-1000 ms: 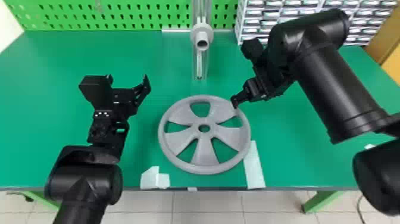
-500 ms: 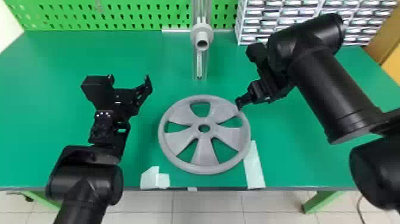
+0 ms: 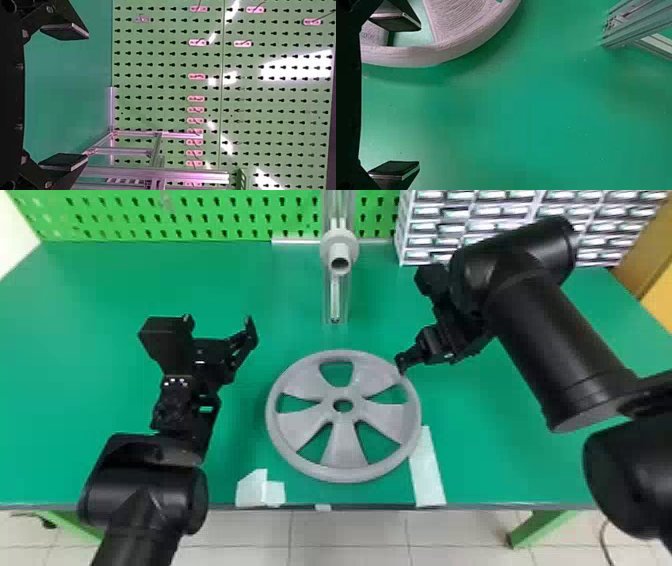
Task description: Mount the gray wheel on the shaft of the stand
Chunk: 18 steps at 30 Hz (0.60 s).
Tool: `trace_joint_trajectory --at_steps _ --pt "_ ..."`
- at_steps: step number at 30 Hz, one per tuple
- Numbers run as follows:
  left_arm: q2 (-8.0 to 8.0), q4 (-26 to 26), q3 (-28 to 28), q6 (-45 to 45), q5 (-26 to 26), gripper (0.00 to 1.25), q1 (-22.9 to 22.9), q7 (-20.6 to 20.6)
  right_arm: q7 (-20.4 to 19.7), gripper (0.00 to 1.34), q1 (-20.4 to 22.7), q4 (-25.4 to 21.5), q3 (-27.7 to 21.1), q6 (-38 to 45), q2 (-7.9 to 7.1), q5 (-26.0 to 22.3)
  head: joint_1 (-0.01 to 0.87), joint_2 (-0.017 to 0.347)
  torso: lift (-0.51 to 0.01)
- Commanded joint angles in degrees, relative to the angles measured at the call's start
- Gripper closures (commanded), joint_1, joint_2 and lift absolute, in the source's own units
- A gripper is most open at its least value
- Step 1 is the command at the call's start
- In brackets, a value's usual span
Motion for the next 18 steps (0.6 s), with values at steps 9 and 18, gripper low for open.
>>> trace_joint_trajectory --at_steps 9,18 --pt "0.09 0.0 -0.23 0.0 -0.23 0.19 -0.11 0.0 0.0 0.08 -0.31 -0.13 -0.07 -0.51 0.78 0.44 0.865 0.052 -0.101" --pt "0.09 -0.08 -0.32 0.0 -0.23 0.19 -0.29 0.0 0.0 0.08 -0.04 -0.13 0.28 -0.6 0.87 0.53 0.865 0.052 -0.101"
